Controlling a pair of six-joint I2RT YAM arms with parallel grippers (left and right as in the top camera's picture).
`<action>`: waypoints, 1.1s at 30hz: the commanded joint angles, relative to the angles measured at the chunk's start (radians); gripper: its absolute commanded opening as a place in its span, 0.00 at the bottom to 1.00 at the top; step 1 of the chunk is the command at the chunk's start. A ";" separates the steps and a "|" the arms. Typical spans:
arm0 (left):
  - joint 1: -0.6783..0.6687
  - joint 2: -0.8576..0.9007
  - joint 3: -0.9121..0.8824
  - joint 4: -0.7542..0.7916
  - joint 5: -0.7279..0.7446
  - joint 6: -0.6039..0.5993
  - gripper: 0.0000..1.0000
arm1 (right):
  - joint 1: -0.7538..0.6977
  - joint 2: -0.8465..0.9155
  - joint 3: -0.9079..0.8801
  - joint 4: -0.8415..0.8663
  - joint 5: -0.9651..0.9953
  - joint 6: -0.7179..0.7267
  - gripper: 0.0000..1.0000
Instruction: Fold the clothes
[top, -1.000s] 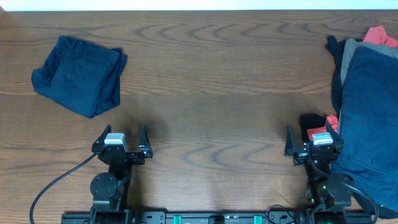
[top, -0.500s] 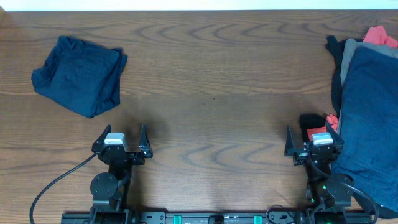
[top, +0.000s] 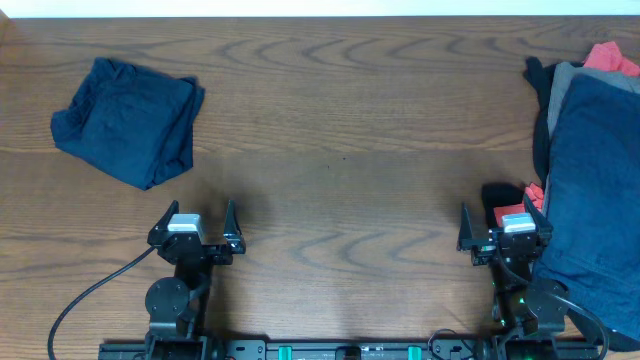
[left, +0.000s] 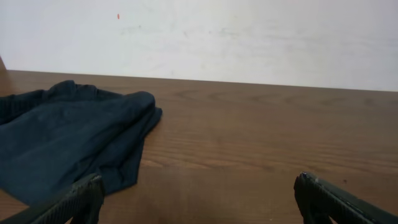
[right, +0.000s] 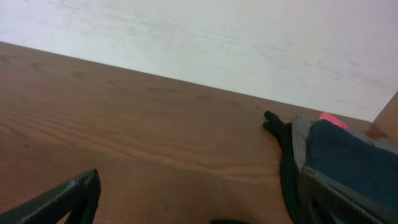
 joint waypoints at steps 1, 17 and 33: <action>0.004 0.000 -0.011 -0.043 0.014 -0.005 0.98 | -0.008 -0.005 -0.001 -0.004 0.003 -0.011 0.99; 0.004 0.000 -0.011 -0.043 0.014 -0.005 0.98 | -0.008 -0.004 -0.001 -0.003 -0.007 -0.009 0.99; 0.004 0.123 0.080 -0.102 0.084 -0.201 0.98 | -0.008 0.098 0.124 -0.135 -0.072 0.211 0.99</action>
